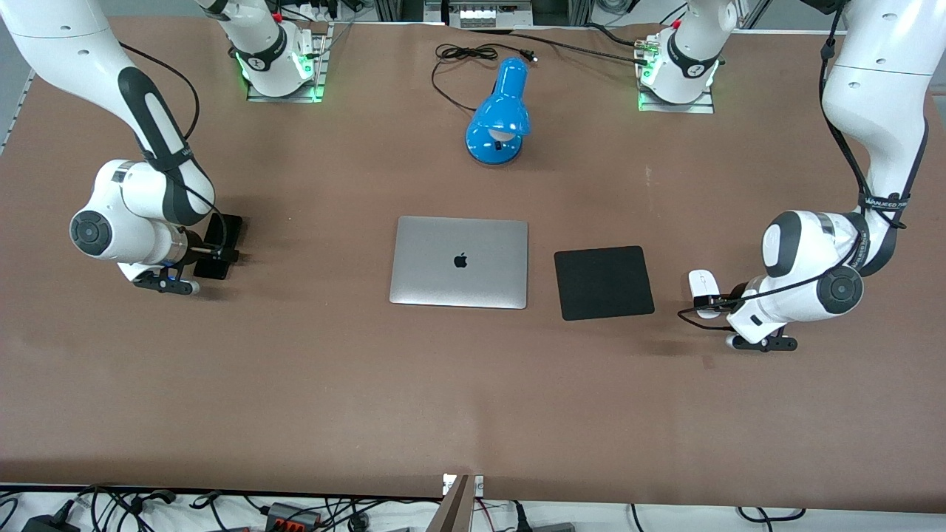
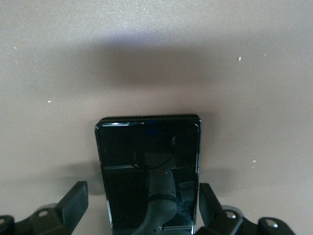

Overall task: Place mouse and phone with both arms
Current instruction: 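Close the right gripper on the phone while the left gripper grips the mouse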

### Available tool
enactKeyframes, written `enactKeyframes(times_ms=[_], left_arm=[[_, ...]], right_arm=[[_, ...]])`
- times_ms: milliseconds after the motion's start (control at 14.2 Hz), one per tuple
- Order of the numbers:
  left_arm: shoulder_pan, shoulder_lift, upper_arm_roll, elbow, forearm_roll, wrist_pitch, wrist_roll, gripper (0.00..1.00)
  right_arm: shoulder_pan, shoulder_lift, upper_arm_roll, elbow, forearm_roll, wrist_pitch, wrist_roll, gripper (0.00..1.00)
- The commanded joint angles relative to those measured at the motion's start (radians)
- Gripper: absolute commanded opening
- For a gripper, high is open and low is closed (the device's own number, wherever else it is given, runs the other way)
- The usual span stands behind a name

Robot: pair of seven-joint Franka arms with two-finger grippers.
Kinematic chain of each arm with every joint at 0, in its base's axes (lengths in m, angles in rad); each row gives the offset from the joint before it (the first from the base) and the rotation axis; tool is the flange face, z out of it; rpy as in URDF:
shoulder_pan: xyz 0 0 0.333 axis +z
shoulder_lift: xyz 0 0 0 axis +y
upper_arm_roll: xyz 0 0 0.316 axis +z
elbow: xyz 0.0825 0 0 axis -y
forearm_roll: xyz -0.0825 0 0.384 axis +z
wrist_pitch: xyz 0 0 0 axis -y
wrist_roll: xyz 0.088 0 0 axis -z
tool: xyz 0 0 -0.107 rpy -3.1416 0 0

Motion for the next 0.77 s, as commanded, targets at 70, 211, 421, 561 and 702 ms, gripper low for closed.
enactKeyframes(times_ms=[70, 211, 421, 561, 702], left_arm=[[0.005, 0.011, -0.006, -0.006, 0.02, 0.014, 0.003, 1.0], [0.005, 0.015, -0.006, -0.006, 0.02, 0.014, 0.006, 1.0], [0.003, 0.015, -0.006, -0.004, 0.02, 0.012, 0.009, 1.0], [-0.001, 0.015, -0.006, -0.004, 0.02, 0.012, 0.01, 1.0], [-0.001, 0.015, -0.006, -0.004, 0.021, 0.011, 0.01, 1.0]], right_arm=[[0.001, 0.012, 0.007, -0.009, 0.012, 0.008, 0.013, 1.0], [0.001, 0.016, 0.007, -0.007, 0.012, 0.006, 0.013, 1.0], [0.001, 0.015, 0.007, -0.007, 0.012, 0.003, 0.013, 0.96], [0.002, 0.013, 0.007, -0.007, 0.012, 0.002, 0.013, 0.63], [0.002, 0.009, 0.007, -0.006, 0.012, -0.015, 0.013, 0.39]])
